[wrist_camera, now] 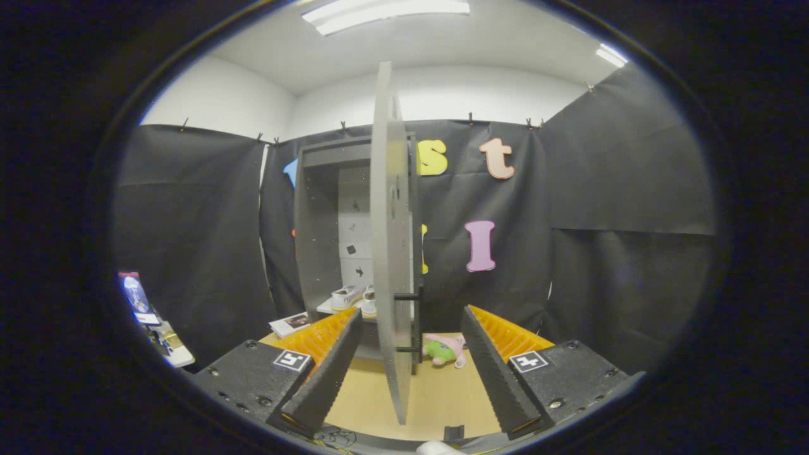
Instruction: Open the shoe cabinet door, grab the shoes and put them into the shoe cabinet, then close the shoe cabinet door.
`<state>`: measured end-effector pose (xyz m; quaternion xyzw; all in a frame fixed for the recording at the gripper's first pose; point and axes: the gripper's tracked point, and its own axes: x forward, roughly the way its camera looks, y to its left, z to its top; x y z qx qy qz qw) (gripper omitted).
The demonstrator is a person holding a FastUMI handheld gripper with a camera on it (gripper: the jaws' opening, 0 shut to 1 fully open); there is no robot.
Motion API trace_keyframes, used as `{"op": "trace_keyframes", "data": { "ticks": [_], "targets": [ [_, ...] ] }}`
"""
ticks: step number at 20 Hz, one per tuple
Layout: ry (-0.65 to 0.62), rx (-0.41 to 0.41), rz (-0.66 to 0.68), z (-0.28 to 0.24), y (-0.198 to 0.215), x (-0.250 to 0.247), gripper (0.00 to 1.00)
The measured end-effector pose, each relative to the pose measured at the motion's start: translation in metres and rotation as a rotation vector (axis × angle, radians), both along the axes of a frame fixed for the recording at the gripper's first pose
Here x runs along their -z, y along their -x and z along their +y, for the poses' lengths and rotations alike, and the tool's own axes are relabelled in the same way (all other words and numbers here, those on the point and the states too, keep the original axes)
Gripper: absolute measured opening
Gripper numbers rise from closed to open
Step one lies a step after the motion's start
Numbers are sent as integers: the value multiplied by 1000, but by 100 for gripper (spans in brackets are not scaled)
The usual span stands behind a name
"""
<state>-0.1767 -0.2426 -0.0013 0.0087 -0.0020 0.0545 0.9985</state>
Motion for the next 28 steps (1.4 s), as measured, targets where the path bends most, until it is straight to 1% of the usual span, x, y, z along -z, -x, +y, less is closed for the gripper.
{"op": "trace_keyframes", "data": {
  "ticks": [3,6,12,14,16,19,20,23,28],
  "targets": [
    [-8,39,26,-31,-13,13,99],
    [-24,49,48,-44,-31,24,99],
    [-38,41,73,-35,-75,32,99],
    [-38,38,81,-30,-83,34,99],
    [-25,55,86,-28,-84,35,99],
    [27,62,77,-25,-82,31,98],
    [27,48,85,-18,-82,31,98],
    [33,58,87,-15,-83,30,93],
    [27,60,100,5,-81,31,94]
  ]
}}
